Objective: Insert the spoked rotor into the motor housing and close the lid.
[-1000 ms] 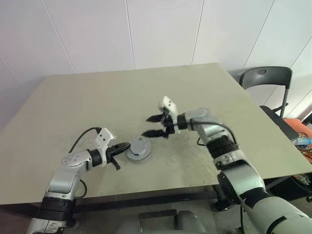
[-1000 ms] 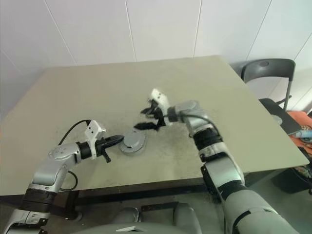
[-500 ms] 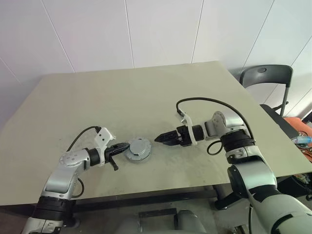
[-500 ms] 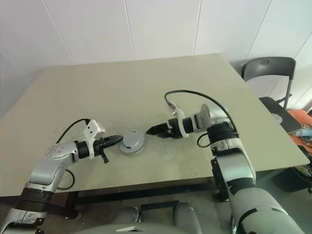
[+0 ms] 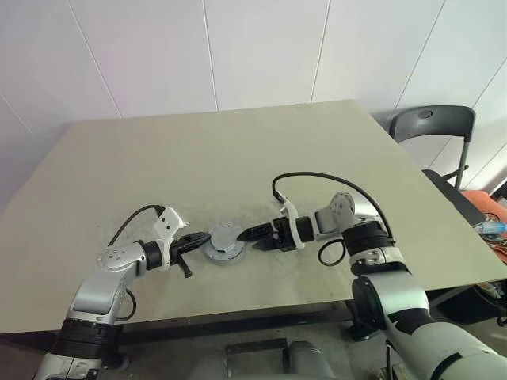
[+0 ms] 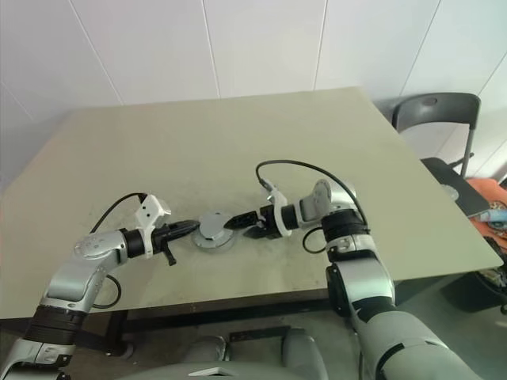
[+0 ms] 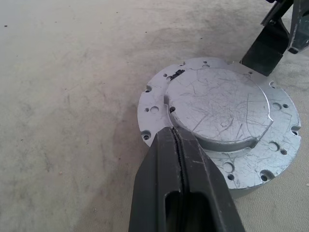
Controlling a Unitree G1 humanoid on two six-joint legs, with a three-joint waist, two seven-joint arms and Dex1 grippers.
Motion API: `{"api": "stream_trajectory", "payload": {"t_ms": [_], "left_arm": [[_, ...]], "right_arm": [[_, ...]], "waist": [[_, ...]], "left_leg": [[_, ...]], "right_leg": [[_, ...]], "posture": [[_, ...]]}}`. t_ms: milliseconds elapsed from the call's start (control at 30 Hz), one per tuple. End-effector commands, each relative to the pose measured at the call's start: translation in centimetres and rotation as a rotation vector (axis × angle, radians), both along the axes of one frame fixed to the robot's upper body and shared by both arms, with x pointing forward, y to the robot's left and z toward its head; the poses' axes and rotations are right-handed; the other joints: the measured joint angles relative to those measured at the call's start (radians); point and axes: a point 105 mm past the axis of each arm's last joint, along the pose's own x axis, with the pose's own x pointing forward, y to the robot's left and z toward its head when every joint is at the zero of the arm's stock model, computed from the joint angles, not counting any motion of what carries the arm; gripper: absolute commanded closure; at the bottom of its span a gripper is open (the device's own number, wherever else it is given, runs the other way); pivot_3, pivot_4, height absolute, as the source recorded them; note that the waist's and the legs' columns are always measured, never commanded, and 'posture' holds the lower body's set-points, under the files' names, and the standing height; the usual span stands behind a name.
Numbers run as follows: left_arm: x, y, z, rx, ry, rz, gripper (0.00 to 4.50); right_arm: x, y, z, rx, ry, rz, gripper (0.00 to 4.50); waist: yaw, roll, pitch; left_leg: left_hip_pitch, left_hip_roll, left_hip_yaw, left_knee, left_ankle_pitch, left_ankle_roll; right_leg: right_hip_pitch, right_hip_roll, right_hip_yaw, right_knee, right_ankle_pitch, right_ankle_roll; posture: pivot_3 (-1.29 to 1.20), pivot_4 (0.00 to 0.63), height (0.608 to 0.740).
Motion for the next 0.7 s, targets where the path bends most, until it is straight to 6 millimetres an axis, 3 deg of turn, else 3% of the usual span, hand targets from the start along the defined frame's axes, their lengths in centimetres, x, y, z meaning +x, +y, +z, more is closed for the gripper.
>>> {"api": "stream_trajectory", "payload": {"t_ms": [33, 100, 200, 433, 700], "left_arm": [[-0.5, -1.2, 0.0, -0.004, 0.004, -0.056, 4.5], [-0.5, -1.2, 0.0, -0.005, 0.004, -0.056, 4.5], [-0.5, -1.2, 0.0, -0.006, 0.005, -0.054, 4.5], [-0.5, -1.1, 0.2, -0.037, 0.009, -0.031, 4.5], [-0.1, -0.6, 1.0, -0.118, -0.011, 0.027, 4.5]], "right_arm": [[0.2, 1.1, 0.6, 0.038, -0.013, 0.002, 0.03], [0.0, 1.5, 0.6, 0.044, -0.012, 0.008, 0.03], [0.2, 1.7, 0.6, 0.041, -0.009, -0.002, 0.65], [-0.1, 2.0, 0.6, 0.057, 0.003, -0.002, 2.96], [-0.1, 2.4, 1.2, 0.101, 0.001, -0.012, 3.18]], "waist": [[0.0, 0.0, 0.0], [0.0, 0.0, 0.0], [0.0, 0.0, 0.0], [-0.001, 0.0, 0.0], [-0.003, 0.0, 0.0]], "left_leg": [[0.0, 0.0, 0.0, 0.0, 0.0, 0.0], [0.0, 0.0, 0.0, 0.0, 0.0, 0.0], [0.0, 0.0, 0.0, 0.0, 0.0, 0.0], [0.0, 0.0, 0.0, 0.0, 0.0, 0.0], [0.001, 0.0, 0.0, 0.001, 0.0, 0.0]], "right_leg": [[0.0, 0.0, 0.0, 0.0, 0.0, 0.0], [0.0, 0.0, 0.0, 0.0, 0.0, 0.0], [0.0, 0.0, 0.0, 0.0, 0.0, 0.0], [0.0, 0.0, 0.0, 0.0, 0.0, 0.0], [0.0, 0.001, 0.0, 0.002, 0.0, 0.0]], "posture": [[0.0, 0.0, 0.74], [0.0, 0.0, 0.74], [0.0, 0.0, 0.74], [0.0, 0.0, 0.74], [0.0, 0.0, 0.74]]}}
